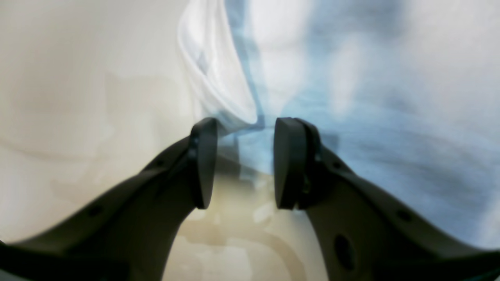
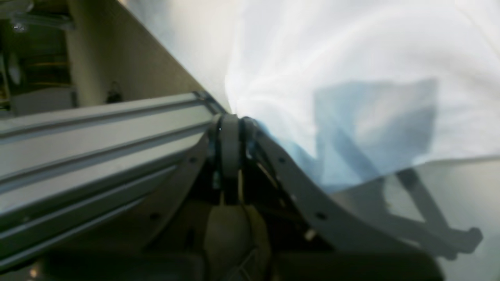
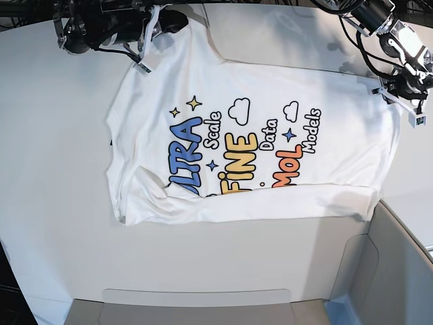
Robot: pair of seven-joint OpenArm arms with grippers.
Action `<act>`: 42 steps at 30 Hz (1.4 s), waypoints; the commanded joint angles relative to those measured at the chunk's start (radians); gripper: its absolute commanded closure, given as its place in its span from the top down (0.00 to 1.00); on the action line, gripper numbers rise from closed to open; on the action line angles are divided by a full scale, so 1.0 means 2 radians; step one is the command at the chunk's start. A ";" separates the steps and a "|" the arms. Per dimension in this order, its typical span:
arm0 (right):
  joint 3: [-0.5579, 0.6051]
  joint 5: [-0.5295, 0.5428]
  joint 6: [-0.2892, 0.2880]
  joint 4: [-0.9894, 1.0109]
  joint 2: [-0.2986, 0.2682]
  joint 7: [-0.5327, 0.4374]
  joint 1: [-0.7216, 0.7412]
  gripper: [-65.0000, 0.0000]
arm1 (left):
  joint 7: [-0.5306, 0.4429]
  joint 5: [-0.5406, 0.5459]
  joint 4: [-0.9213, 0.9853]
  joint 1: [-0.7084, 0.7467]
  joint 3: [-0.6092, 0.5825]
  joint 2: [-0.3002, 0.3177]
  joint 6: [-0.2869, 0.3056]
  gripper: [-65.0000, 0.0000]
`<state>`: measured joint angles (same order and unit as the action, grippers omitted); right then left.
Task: Layout the t-shirt on the table in an organized manner, then fold the t-shirt properly
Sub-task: 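Lower the shirt edge and drag both grippers outward to smooth it, then release the shirt and move the right gripper onto the sleeve by the collar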
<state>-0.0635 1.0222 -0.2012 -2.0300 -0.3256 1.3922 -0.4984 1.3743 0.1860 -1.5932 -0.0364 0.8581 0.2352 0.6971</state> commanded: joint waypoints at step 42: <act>-0.121 0.101 -0.003 -0.006 -0.003 0.002 0.154 0.16 | -0.106 0.002 -0.009 0.012 0.006 -0.010 0.000 0.39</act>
<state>-0.3027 1.1995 -0.2081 -2.0289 -0.3218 1.4036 -0.2039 1.1946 0.1833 -1.5929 0.0002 0.8692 0.1944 0.7006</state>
